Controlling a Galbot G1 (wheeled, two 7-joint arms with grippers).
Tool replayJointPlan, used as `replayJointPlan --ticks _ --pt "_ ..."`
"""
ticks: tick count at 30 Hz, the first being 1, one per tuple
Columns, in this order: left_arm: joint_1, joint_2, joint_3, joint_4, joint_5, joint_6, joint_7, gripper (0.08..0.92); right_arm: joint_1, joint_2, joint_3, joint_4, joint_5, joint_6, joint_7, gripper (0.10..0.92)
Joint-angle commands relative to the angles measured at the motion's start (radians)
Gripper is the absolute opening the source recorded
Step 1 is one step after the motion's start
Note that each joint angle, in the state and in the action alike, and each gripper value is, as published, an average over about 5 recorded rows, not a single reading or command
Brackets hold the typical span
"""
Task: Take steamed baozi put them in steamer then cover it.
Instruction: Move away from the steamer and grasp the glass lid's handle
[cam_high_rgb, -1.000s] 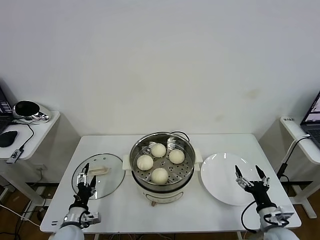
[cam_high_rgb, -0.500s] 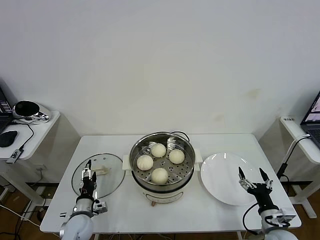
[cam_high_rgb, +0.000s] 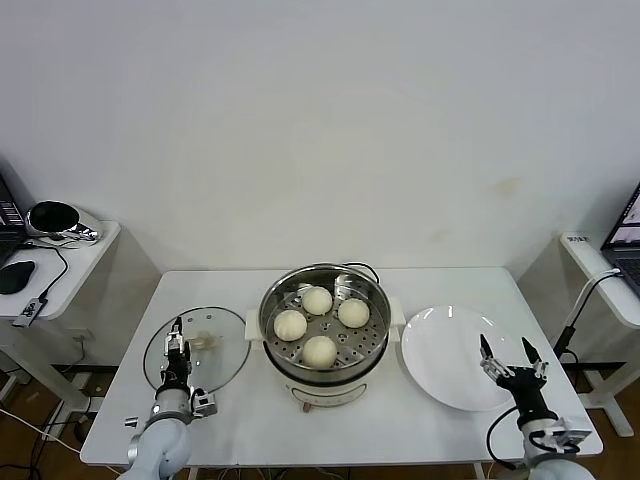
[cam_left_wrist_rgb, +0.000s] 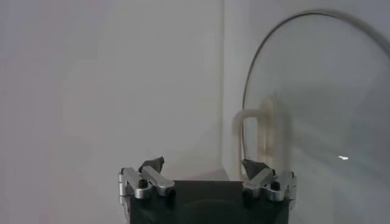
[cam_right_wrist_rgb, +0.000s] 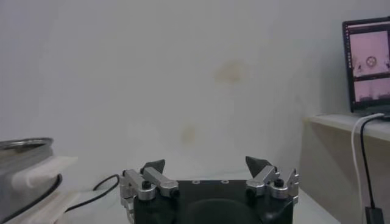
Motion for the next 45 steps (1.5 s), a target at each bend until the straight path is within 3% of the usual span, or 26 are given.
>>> replayJointPlan --ticks 1,34,41,45 --pt "-0.030 -0.007 0.006 0.039 0.014 0.014 0.000 0.823 -0.003 0.002 0.001 -0.001 -0.003 0.003 0.003 0.823" --pt "-0.194 -0.029 0.037 0.227 -0.072 0.010 -0.072 0.823 -0.026 0.004 0.020 0.015 -0.025 -0.005 0.008 0.823" --pt "-0.183 -0.025 0.037 0.252 -0.094 0.006 -0.093 0.823 -0.029 0.003 0.025 0.020 -0.025 -0.009 0.008 0.823" --pt "-0.172 -0.025 0.038 0.262 -0.102 -0.004 -0.113 0.780 -0.029 0.004 0.025 0.020 -0.028 -0.012 0.009 0.823"
